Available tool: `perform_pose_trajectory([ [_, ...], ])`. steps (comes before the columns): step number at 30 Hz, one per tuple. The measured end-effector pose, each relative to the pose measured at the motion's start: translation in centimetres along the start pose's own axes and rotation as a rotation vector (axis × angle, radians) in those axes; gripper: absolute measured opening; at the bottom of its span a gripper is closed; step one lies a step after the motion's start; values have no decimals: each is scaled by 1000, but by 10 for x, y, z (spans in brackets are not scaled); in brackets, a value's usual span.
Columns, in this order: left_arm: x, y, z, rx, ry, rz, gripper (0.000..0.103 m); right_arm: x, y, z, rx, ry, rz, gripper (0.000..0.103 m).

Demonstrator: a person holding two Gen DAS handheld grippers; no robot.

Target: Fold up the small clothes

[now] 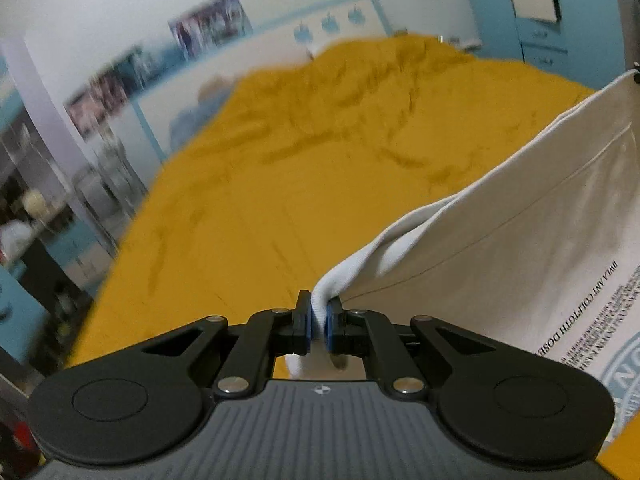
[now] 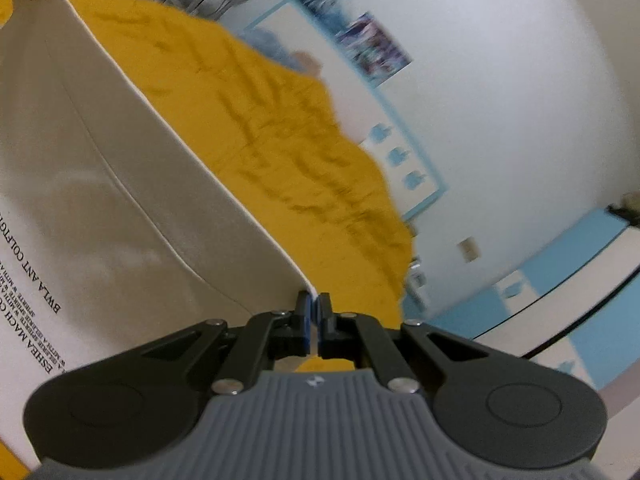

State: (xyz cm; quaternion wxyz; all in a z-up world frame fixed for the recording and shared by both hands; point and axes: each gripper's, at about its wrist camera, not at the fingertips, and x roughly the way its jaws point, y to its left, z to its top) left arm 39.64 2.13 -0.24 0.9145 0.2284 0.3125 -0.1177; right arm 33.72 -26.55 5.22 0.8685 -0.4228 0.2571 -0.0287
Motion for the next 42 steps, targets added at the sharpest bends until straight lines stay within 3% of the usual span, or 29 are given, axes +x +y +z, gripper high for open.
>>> perform_pose_trajectory([
  [6, 52, -4, -19, -57, 71, -31, 9, 80, 44, -15, 5, 92, 78, 0],
  [12, 79, -1, -31, -95, 68, -29, 26, 136, 68, -29, 82, 146, 107, 0],
  [14, 82, 6, -31, -113, 53, -22, 40, 141, 68, -31, 132, 145, 103, 5],
  [16, 85, 12, -28, -132, 38, 4, 60, 143, 66, -32, 165, 147, 105, 26],
  [18, 81, 20, -31, -143, 30, 24, 73, 144, 61, -33, 199, 164, 91, 34],
  [23, 62, 35, -38, -183, 75, 1, 73, 132, 42, -51, 359, 221, 119, 34],
  [28, 16, 45, -57, -277, 78, -90, 73, 86, 28, -82, 539, 275, 248, 34],
  [32, -21, 49, -83, -400, 101, -180, 74, 41, 28, -108, 677, 308, 364, 32],
  [36, -45, 49, -118, -507, 117, -202, 76, 4, 27, -140, 805, 332, 384, 32],
  [39, -51, 53, -148, -643, 137, -241, 76, 1, 28, -168, 940, 376, 406, 32],
  [42, -52, 54, -168, -765, 130, -303, 71, -2, 32, -194, 1093, 389, 432, 24],
])
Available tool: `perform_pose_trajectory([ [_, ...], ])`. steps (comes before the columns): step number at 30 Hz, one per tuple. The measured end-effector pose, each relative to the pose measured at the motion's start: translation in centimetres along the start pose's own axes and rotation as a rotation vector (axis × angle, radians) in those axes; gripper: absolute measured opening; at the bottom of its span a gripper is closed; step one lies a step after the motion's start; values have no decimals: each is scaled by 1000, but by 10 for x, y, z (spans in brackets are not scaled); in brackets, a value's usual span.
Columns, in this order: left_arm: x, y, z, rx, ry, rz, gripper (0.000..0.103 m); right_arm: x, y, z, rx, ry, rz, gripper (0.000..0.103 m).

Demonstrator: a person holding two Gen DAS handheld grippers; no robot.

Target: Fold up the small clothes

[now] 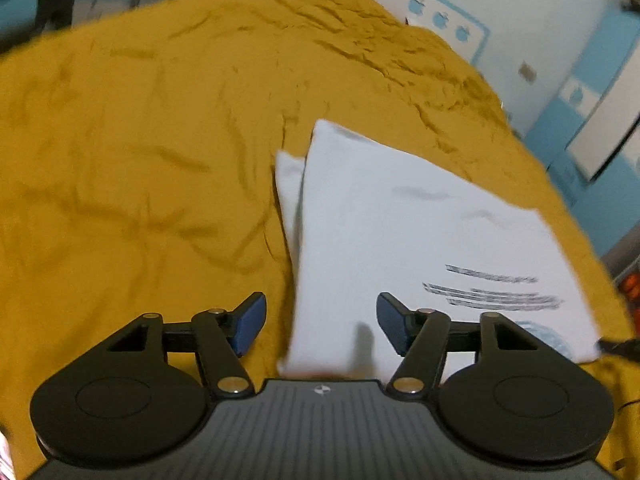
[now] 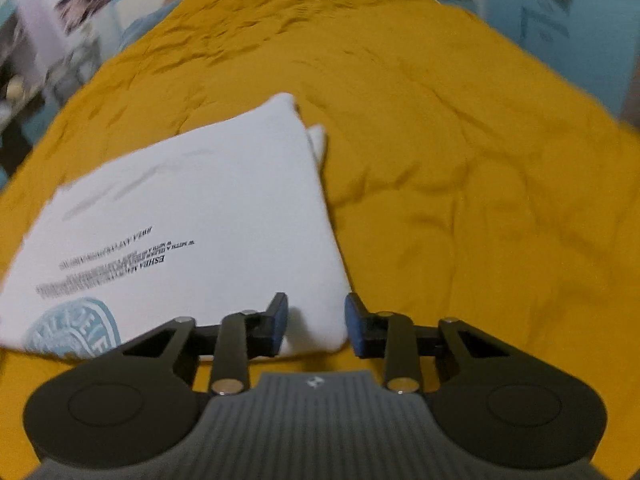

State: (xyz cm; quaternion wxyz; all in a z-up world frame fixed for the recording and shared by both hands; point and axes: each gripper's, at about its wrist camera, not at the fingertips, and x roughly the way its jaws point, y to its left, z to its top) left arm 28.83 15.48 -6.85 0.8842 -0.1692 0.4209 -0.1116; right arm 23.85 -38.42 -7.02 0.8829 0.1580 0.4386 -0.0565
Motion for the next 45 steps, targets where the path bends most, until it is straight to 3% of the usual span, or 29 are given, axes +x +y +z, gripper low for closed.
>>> perform_pose_trajectory([
  [2, 3, 5, -4, -58, 3, -23, 56, 3, -9, -3, 60, -12, 25, 18],
  [3, 4, 6, -8, -82, 3, -29, 44, 5, -11, -4, 78, -14, 34, 8],
  [4, 6, 8, -9, -104, 2, -20, 38, 6, -13, -4, 90, -13, 29, 4],
  [7, 3, 13, -13, -151, -14, -30, 34, 3, -19, 0, 112, -20, 22, 1],
  [9, 1, 15, -10, -171, -24, -39, 34, -1, -26, 0, 126, -33, 11, 9],
  [10, 0, 15, -9, -173, -26, -36, 34, -3, -31, 1, 144, -39, 2, 21],
  [11, 1, 15, -8, -175, -23, -33, 34, -3, -35, 1, 160, -37, 1, 24],
  [14, 12, 16, -8, -189, 8, -20, 35, 2, -43, 1, 190, -21, 48, 25],
  [15, 13, 16, -10, -194, 4, -23, 33, 3, -43, -1, 196, -19, 61, 21],
  [16, 12, 15, -11, -199, -7, -23, 27, 3, -42, -2, 202, -23, 73, 10],
  [20, -2, 8, -5, -168, -60, -19, 5, -7, -34, -1, 175, -45, 96, 0],
  [23, -20, -3, 11, -132, -89, -33, 3, -33, -27, 13, 141, -109, 114, 0],
  [28, -25, -22, 16, 16, -41, 43, 3, -69, -13, 17, 66, -144, 99, 0],
  [35, 12, 5, -12, -5, 45, 120, 3, -25, -38, -26, 121, -28, 21, 0],
  [41, 27, -15, -19, 146, 69, 238, 5, -6, -33, -31, 71, -15, -31, 0],
  [45, 24, -25, -22, 200, 78, 298, 16, -5, -30, -31, 49, -13, -48, 0],
])
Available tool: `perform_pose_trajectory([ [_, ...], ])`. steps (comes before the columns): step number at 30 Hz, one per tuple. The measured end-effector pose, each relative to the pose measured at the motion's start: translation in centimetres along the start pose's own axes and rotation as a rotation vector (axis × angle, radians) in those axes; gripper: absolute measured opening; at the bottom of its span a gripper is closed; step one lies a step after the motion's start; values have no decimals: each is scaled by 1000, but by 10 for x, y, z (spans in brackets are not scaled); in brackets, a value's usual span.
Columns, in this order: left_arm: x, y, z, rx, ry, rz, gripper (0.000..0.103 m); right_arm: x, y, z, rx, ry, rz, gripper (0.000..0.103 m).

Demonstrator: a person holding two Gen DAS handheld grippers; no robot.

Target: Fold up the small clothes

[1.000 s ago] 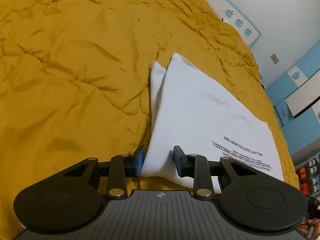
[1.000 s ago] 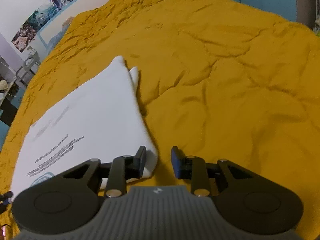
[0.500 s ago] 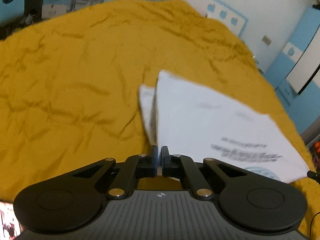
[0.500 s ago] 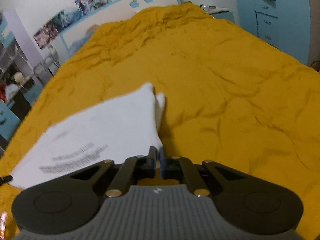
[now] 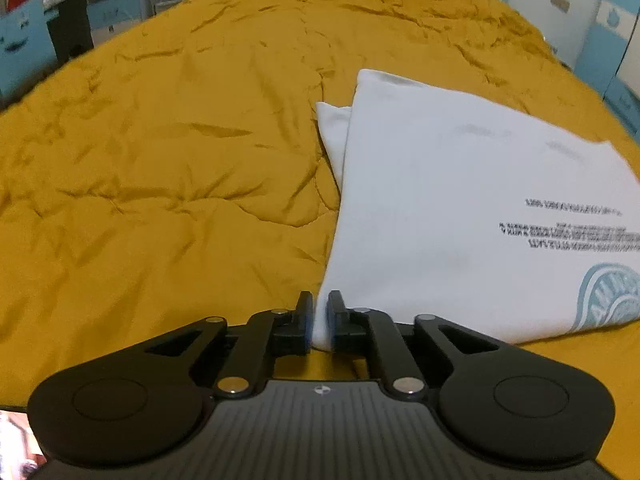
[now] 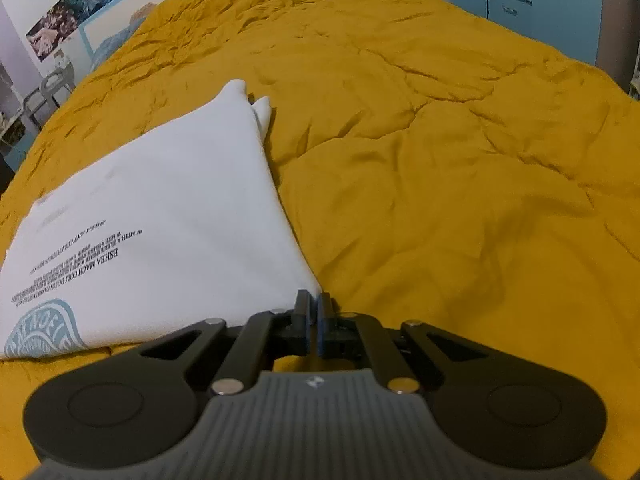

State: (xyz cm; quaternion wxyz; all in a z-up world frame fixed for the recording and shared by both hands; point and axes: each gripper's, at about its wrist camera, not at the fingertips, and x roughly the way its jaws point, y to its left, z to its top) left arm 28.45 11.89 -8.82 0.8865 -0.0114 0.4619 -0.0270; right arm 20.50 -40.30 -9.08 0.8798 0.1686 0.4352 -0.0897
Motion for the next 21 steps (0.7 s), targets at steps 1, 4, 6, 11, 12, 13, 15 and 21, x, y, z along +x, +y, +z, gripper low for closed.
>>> perform_pose_trajectory([
  [1, -2, -2, 0, 11, 1, 16, 20, -2, 1, 0, -12, 0, -15, 0],
  [4, -10, -5, -3, 28, -4, 53, 29, -8, 6, -3, -76, -2, -80, 0],
  [6, -17, -9, -7, 26, -8, 83, 33, -15, 4, -6, -77, -9, -78, 0],
  [11, -36, -16, -21, -41, -65, 180, 35, -36, 8, -11, -97, -50, -70, 1],
  [12, -40, -17, -23, -55, -84, 195, 35, -42, 10, -11, -104, -63, -68, 2],
  [13, -44, -18, -23, -65, -105, 195, 35, -45, 13, -11, -112, -72, -66, 4],
  [15, -52, -19, -22, -80, -147, 158, 35, -53, 17, -11, -127, -89, -55, 22],
  [21, -64, -36, 8, -71, -212, 28, 36, -62, 34, -3, -144, -130, 1, 43],
])
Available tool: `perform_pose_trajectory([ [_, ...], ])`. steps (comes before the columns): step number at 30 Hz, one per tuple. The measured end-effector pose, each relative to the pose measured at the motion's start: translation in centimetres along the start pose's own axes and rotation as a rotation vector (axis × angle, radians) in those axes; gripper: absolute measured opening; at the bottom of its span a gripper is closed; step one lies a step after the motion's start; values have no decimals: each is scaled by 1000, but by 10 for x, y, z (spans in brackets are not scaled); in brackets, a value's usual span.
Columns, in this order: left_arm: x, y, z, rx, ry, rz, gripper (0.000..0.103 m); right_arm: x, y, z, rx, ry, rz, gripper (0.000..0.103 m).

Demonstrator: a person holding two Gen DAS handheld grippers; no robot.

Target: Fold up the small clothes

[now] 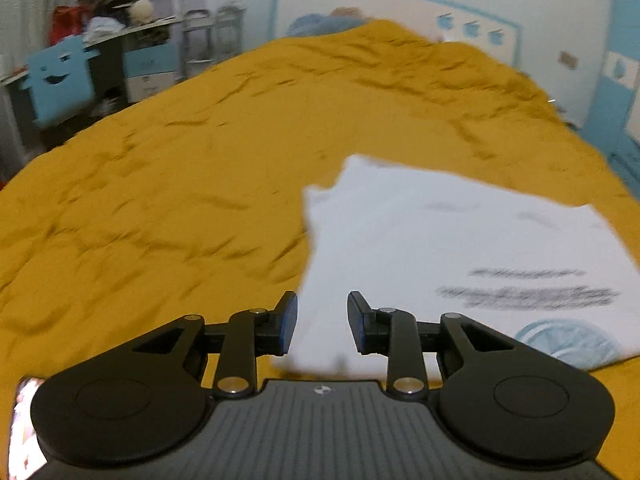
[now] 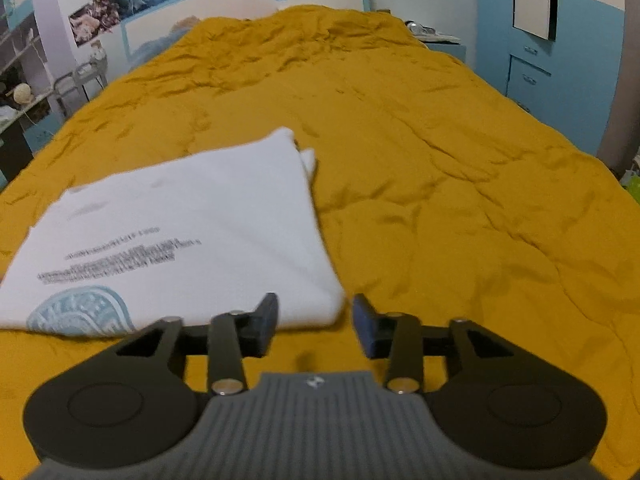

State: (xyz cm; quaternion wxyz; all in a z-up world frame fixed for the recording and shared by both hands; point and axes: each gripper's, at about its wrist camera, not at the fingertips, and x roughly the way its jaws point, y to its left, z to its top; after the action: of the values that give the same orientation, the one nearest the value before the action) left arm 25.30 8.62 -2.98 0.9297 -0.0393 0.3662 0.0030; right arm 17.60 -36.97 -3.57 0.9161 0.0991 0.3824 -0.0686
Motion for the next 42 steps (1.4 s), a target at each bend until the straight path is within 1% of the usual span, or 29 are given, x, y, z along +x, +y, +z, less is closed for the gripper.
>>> perform_pose_trajectory([
  [2, 4, -11, 9, 17, -7, -47, 36, 4, 3, 5, 11, 0, 24, 48],
  [4, 9, -22, 15, 29, -13, -93, 36, 10, 7, 10, 22, 5, 45, 55],
  [9, 34, -44, 27, 31, -11, -203, 36, 33, 10, 25, 53, 25, 85, 57],
  [11, 46, -53, 31, 39, -8, -237, 36, 42, 8, 31, 88, 28, 104, 61],
  [12, 52, -58, 33, 43, -5, -249, 36, 47, 6, 34, 111, 29, 111, 65],
  [18, 96, -80, 42, 34, 43, -303, 36, 82, -5, 53, 218, 45, 153, 66],
  [23, 130, -91, 51, -36, 93, -389, 36, 112, -15, 64, 275, 51, 168, 65],
  [26, 147, -103, 57, -31, 111, -412, 36, 128, -25, 68, 327, 50, 190, 64],
  [30, 167, -119, 64, -1, 113, -428, 36, 148, -44, 72, 436, 54, 239, 63],
  [33, 183, -129, 69, 13, 129, -416, 36, 162, -51, 74, 482, 54, 272, 61],
  [34, 188, -132, 70, 15, 134, -415, 36, 167, -53, 75, 495, 56, 283, 56],
  [38, 208, -141, 75, 7, 162, -419, 36, 184, -55, 79, 518, 60, 317, 47],
  [41, 224, -151, 78, 28, 169, -400, 35, 192, -52, 85, 524, 52, 350, 34],
  [42, 229, -154, 80, 34, 172, -390, 35, 194, -50, 86, 524, 53, 362, 27],
])
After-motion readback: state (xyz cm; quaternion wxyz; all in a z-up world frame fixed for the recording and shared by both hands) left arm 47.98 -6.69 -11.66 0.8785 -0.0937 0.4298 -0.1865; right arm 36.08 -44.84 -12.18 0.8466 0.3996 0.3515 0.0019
